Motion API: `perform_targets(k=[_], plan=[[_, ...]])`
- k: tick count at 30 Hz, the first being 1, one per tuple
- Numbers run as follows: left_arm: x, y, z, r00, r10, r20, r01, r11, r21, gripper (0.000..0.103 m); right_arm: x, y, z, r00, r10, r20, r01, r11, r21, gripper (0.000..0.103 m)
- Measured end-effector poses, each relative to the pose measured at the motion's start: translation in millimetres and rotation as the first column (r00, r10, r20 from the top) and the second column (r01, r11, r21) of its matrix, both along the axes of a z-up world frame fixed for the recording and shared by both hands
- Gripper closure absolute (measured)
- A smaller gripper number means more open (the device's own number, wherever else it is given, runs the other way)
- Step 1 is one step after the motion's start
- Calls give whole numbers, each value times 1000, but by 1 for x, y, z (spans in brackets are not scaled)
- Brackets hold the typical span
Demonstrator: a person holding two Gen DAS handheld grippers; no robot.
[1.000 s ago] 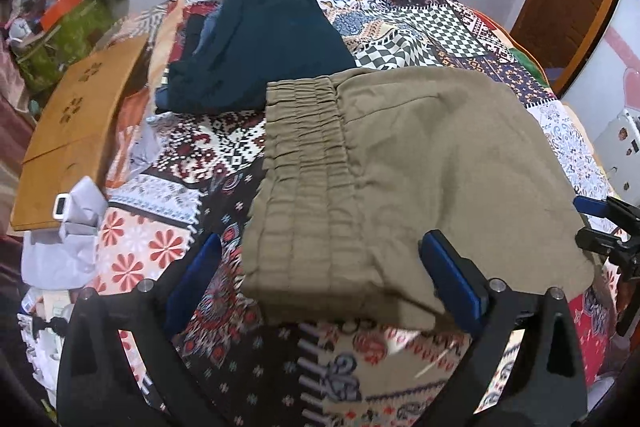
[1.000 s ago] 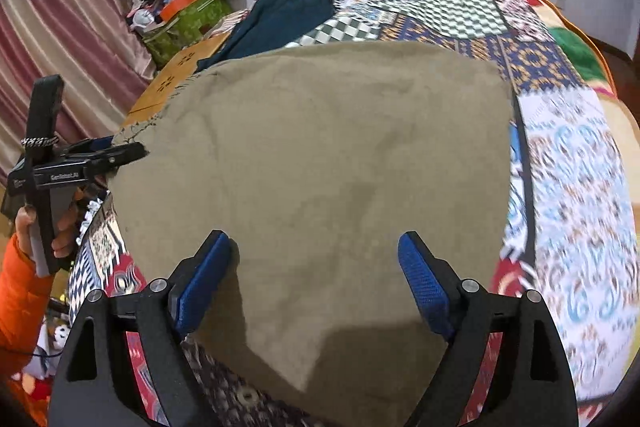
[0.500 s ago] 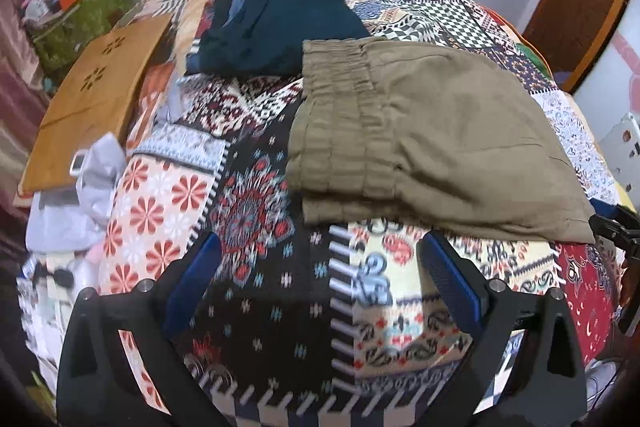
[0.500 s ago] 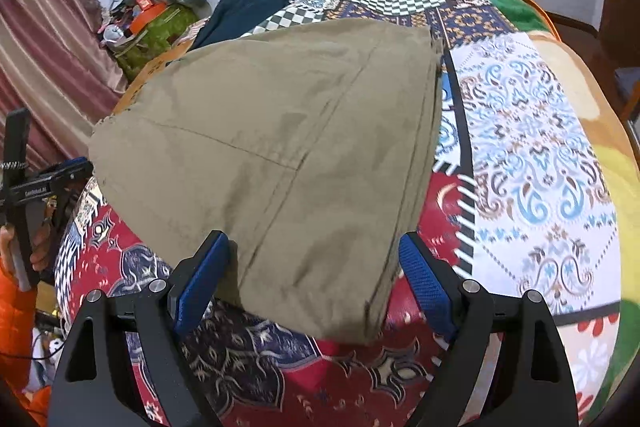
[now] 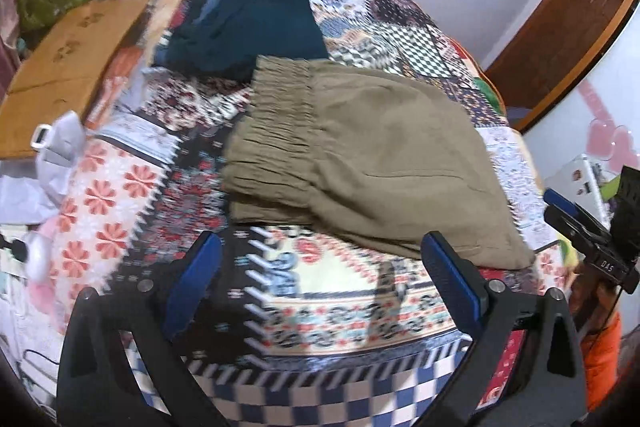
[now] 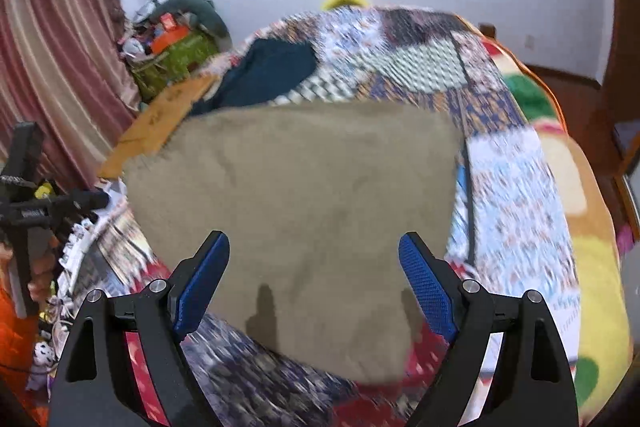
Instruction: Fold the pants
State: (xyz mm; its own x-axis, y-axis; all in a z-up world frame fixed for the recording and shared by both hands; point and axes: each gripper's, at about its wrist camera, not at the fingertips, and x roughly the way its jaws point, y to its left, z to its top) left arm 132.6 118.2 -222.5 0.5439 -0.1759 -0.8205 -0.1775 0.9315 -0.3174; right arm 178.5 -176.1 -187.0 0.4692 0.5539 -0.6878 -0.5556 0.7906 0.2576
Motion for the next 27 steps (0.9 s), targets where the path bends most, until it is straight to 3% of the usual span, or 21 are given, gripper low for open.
perform_targets(k=[6, 11, 17, 22, 24, 26, 27], plan=[[12, -4, -18, 999, 16, -41, -21, 993, -116, 2, 8, 40, -6, 997, 67, 46, -66, 997, -26, 18], [18, 5, -25, 998, 54, -27, -59, 974, -221, 1, 23, 64, -36, 992, 116, -47, -120, 988, -96, 19], [41, 23, -37, 998, 54, -34, -63, 933, -356, 1, 25, 54, -45, 982, 152, -109, -157, 987, -42, 17], [61, 29, -42, 995, 82, -52, -96, 925, -367, 2, 20, 54, -45, 982, 152, -113, -156, 987, -28, 16], [65, 27, -40, 993, 103, -54, -114, 944, -309, 13, 18, 54, -44, 983, 149, -112, -152, 988, -23, 16], [65, 23, -38, 990, 126, -60, -136, 969, -208, 42, 19, 57, -44, 984, 139, -113, -142, 990, -20, 16], [64, 23, -37, 989, 136, -58, -144, 975, -168, 46, 20, 56, -44, 985, 133, -113, -135, 991, -16, 16]])
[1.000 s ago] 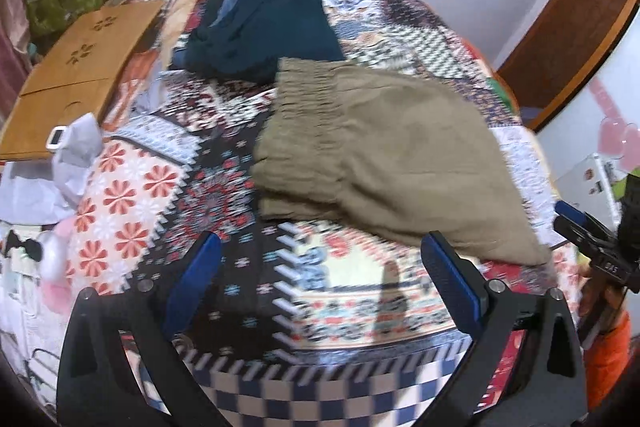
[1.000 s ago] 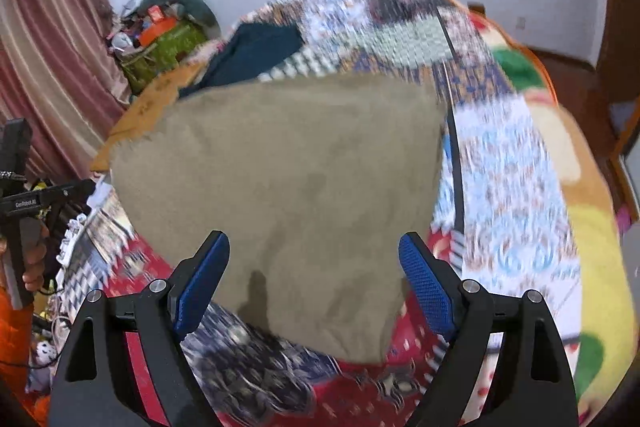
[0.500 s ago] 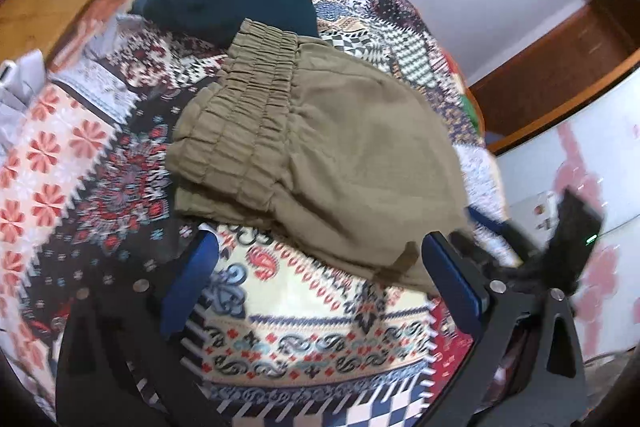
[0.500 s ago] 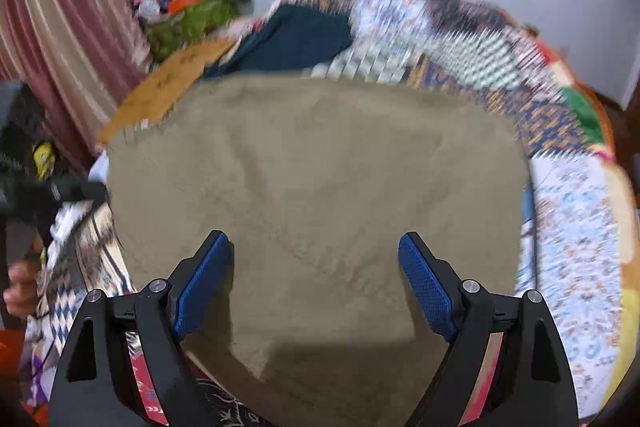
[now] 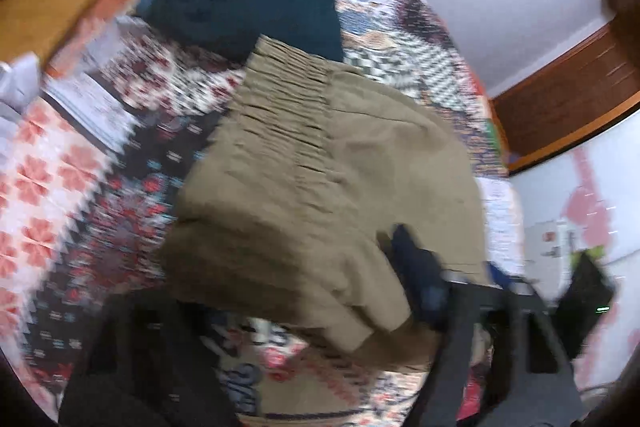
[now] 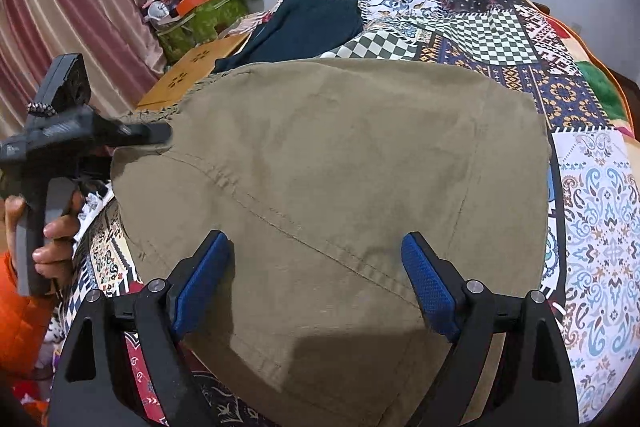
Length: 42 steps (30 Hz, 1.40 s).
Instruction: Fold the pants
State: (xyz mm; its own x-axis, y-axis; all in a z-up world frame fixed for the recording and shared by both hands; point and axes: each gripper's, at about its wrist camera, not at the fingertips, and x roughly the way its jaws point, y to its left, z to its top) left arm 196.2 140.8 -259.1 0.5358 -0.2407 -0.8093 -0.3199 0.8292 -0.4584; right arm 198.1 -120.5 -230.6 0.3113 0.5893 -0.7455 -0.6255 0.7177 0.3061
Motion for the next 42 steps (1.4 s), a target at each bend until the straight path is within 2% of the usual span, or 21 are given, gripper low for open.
perform_targets(k=[2, 4, 6, 7, 9, 10, 12, 16, 17, 18, 23, 25, 30, 33, 35, 39, 42], plan=[[-5, 2, 4, 1000, 7, 27, -8, 1000, 11, 56, -1, -4, 1, 1000, -18, -5, 18, 1000, 10, 16], [-12, 4, 10, 999, 14, 51, -15, 1000, 26, 59, -2, -10, 1, 999, -35, -13, 35, 999, 19, 17], [-20, 3, 20, 998, 23, 66, -29, 995, 94, 60, -4, -17, 3, 999, -47, -15, 47, 999, 26, 17], [-24, 1, 26, 997, 26, 74, -37, 988, 152, 61, -7, -21, 4, 998, -58, -11, 58, 998, 22, 17], [-33, -1, 39, 995, 33, 93, -57, 963, 263, 61, -9, -27, 6, 998, -67, -16, 67, 997, 23, 17], [-39, -2, 47, 994, 38, 104, -70, 940, 333, 61, -11, -33, 6, 997, -77, -19, 77, 997, 26, 17], [-47, -2, 59, 992, 41, 120, -88, 903, 421, 61, -12, -39, 6, 996, -89, -21, 90, 996, 19, 17], [-60, -14, 86, 984, 27, 179, -131, 785, 605, 61, -18, -48, 2, 994, -107, -20, 107, 994, -1, 17], [-61, -20, 92, 981, 10, 192, -132, 764, 632, 61, -19, -49, 1, 994, -108, -25, 108, 994, -1, 17], [-61, -26, 98, 978, -11, 206, -128, 751, 648, 61, -19, -50, -1, 993, -110, -28, 110, 994, -1, 17], [-53, -58, 121, 958, -126, 258, -88, 726, 682, 66, -18, -53, -5, 990, -131, -46, 132, 991, 17, 17], [-48, -71, 130, 945, -173, 277, -64, 734, 676, 68, -19, -54, -5, 990, -133, -46, 134, 991, 18, 17], [-36, -97, 147, 911, -270, 311, 30, 797, 603, 74, -20, -54, -5, 990, -133, -43, 134, 991, 18, 17], [-27, -110, 152, 890, -325, 320, 118, 842, 527, 75, -20, -54, -5, 990, -134, -45, 135, 991, 22, 17], [-22, -122, 152, 875, -359, 324, 175, 859, 480, 75, -20, -55, -5, 990, -135, -47, 136, 990, 27, 17], [-18, -138, 150, 856, -413, 309, 275, 872, 404, 75, -20, -55, -5, 990, -131, -49, 133, 991, 31, 17], [-14, -147, 142, 849, -447, 282, 332, 867, 372, 75, -20, -55, -5, 990, -130, -50, 132, 991, 33, 17]])
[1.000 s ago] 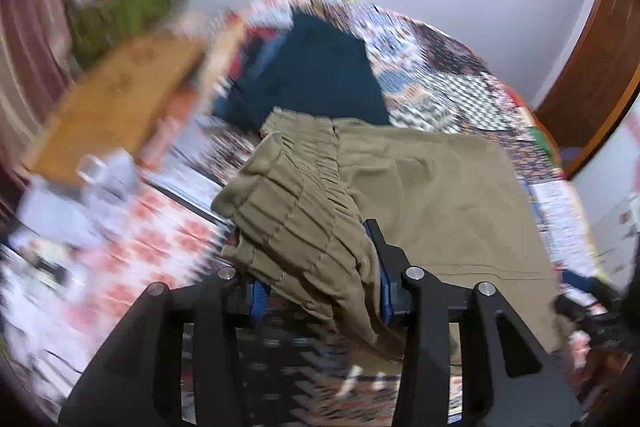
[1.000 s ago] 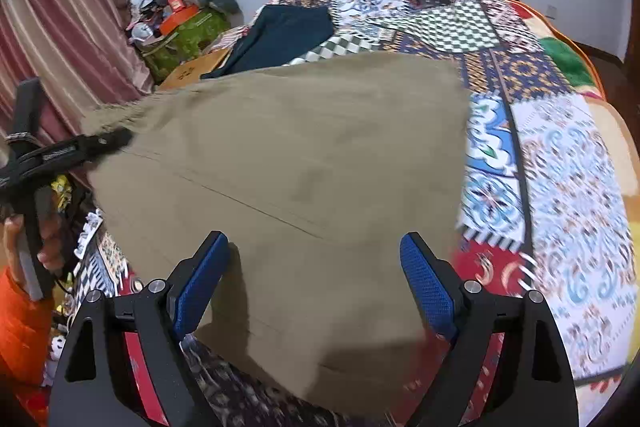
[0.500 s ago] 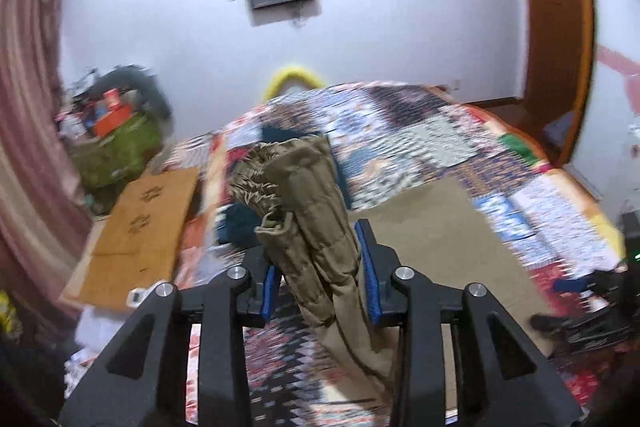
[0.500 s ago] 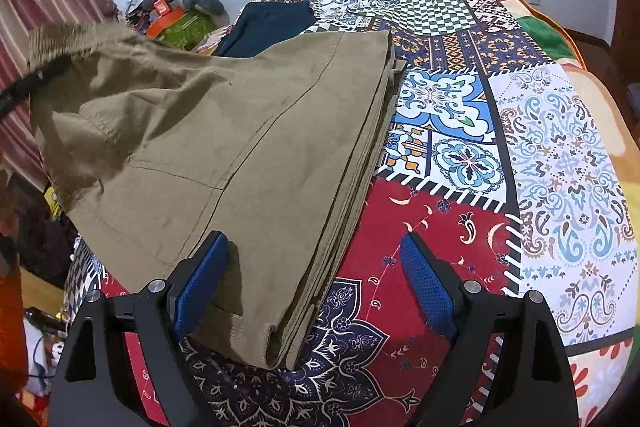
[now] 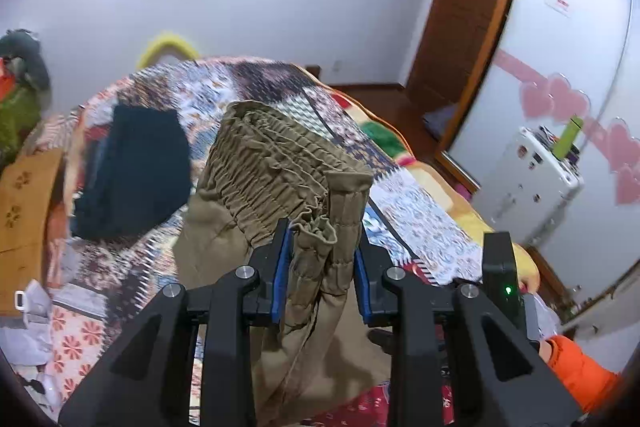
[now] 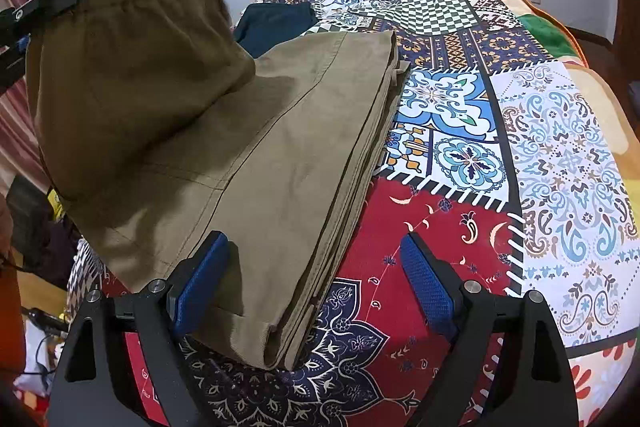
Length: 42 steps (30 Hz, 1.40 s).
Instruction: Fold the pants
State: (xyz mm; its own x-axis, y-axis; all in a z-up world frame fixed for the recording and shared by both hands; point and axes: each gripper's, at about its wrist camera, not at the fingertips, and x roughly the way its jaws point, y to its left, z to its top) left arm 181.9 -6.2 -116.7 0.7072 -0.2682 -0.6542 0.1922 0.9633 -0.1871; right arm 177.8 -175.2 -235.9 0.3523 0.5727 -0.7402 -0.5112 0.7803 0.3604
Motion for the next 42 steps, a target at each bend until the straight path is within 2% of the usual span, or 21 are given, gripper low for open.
perform_targets(k=[6, 8, 9, 11, 17, 23, 27, 31, 34, 38, 42], plan=[[4, -18, -14, 995, -74, -73, 75, 997, 7, 72, 1, -1, -1, 1000, -2, -2, 2, 1000, 8, 17], [2, -22, -17, 990, -96, -104, 96, 995, -2, 53, 0, -2, 0, 1000, -5, -1, 5, 1000, 9, 17], [0, -24, -17, 990, -98, -105, 98, 995, -7, 49, 0, -3, 0, 1000, -6, 1, 6, 1000, 9, 17], [-3, -23, -15, 992, -87, -90, 87, 996, 2, 39, -2, -4, 3, 1000, -8, 9, 8, 1000, 8, 17], [3, 1, -7, 999, 0, -42, 3, 998, 70, 26, -10, -8, 6, 1000, -8, 27, 8, 1000, -12, 17], [40, 33, -10, 996, 79, -37, -72, 982, 174, 17, -13, -21, 8, 999, -34, 24, 34, 999, 4, 17], [78, 49, -23, 992, 104, -74, -85, 970, 226, 14, -14, -28, 10, 998, -59, 21, 59, 998, 17, 17], [124, 57, -48, 975, 153, -159, -103, 953, 284, 14, -13, -35, 9, 996, -85, 12, 84, 996, 23, 17], [153, 58, -70, 962, 154, -225, -86, 954, 286, 14, -9, -38, 8, 995, -97, 4, 97, 995, 23, 17], [185, 56, -101, 939, 149, -309, -58, 957, 284, 14, -6, -40, 6, 994, -107, -3, 107, 994, 19, 17], [204, 51, -141, 906, 160, -393, -4, 929, 369, 14, -4, -43, 3, 993, -120, -10, 120, 993, 16, 17]])
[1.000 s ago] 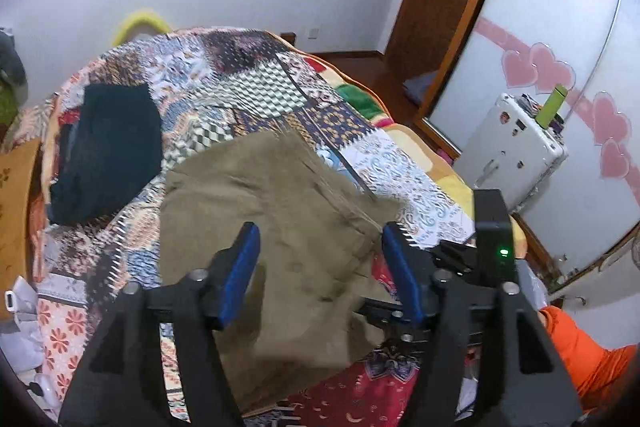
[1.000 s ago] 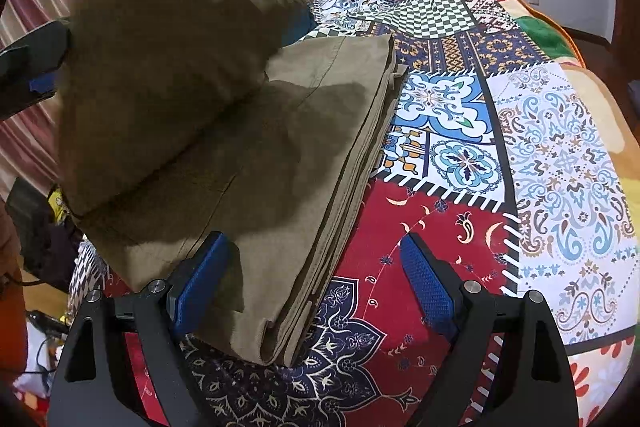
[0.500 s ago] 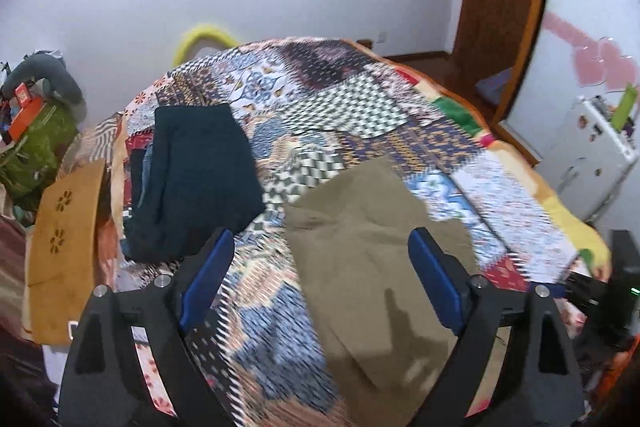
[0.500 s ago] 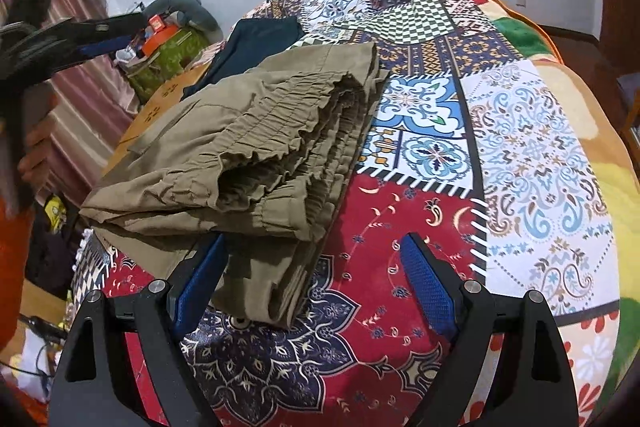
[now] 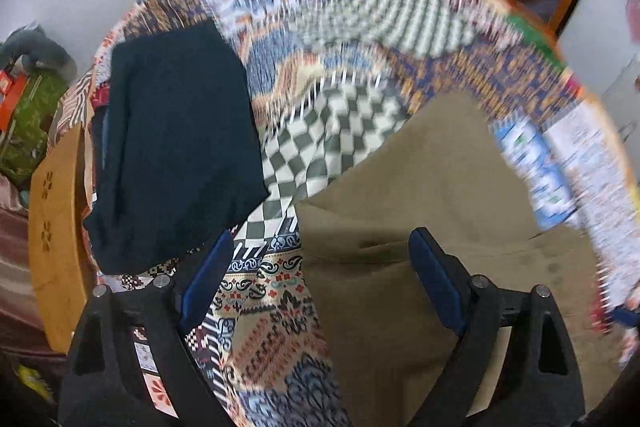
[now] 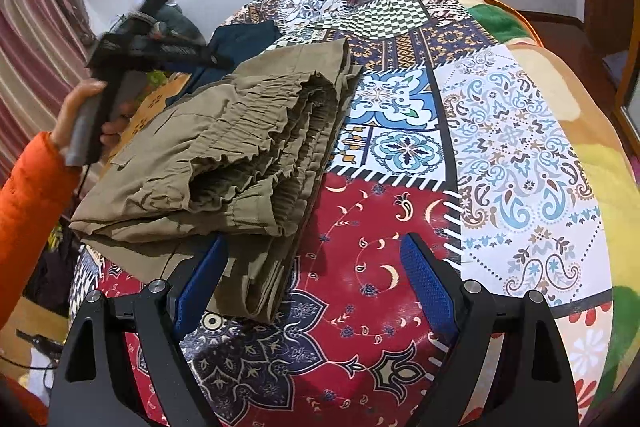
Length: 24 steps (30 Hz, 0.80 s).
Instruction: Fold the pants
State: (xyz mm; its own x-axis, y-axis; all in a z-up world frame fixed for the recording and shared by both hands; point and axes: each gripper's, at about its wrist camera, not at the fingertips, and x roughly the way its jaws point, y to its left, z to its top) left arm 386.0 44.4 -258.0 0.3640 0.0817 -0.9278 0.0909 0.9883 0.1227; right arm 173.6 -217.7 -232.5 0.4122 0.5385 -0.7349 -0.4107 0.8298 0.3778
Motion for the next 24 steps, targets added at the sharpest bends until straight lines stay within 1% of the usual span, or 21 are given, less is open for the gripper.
perform_targets(k=[1, 3, 4, 5, 7, 9, 15, 17, 20, 24], plan=[[1, -2, -13, 999, -20, -29, 21, 999, 34, 13, -2, -1, 0, 1000, -2, -1, 2, 1000, 0, 17], [-3, -2, -25, 998, -44, -42, 47, 996, 69, 7, -1, -4, -1, 1000, -11, -2, 11, 1000, 0, 17], [-7, -1, -26, 998, -50, -24, 51, 995, 83, 2, -1, -5, -1, 1000, -15, -3, 15, 1000, -2, 17], [-12, 0, -26, 999, -54, -10, 54, 994, 94, 0, -1, -6, -1, 1000, -20, -3, 20, 1000, -4, 17], [-23, 4, -25, 998, -70, 1, 69, 990, 121, 0, 0, -9, 0, 1000, -27, -2, 27, 1000, -5, 17], [-34, 9, -23, 998, -68, 13, 66, 990, 128, 0, -1, -12, 2, 999, -33, 5, 33, 999, -10, 17], [-81, 41, -15, 1000, -10, 9, 9, 998, 70, 0, -7, -17, 13, 998, -40, 41, 41, 999, -20, 17], [-103, 50, -11, 1000, 2, 11, -3, 999, 50, 0, -10, -19, 18, 998, -39, 57, 41, 999, -22, 17], [-140, 57, -2, 999, -23, 29, 22, 999, 24, 0, -13, -19, 24, 995, -42, 85, 44, 999, -24, 17], [-186, 61, 11, 997, -38, 62, 37, 999, 11, 0, -15, -18, 26, 995, -43, 93, 47, 998, -36, 17]])
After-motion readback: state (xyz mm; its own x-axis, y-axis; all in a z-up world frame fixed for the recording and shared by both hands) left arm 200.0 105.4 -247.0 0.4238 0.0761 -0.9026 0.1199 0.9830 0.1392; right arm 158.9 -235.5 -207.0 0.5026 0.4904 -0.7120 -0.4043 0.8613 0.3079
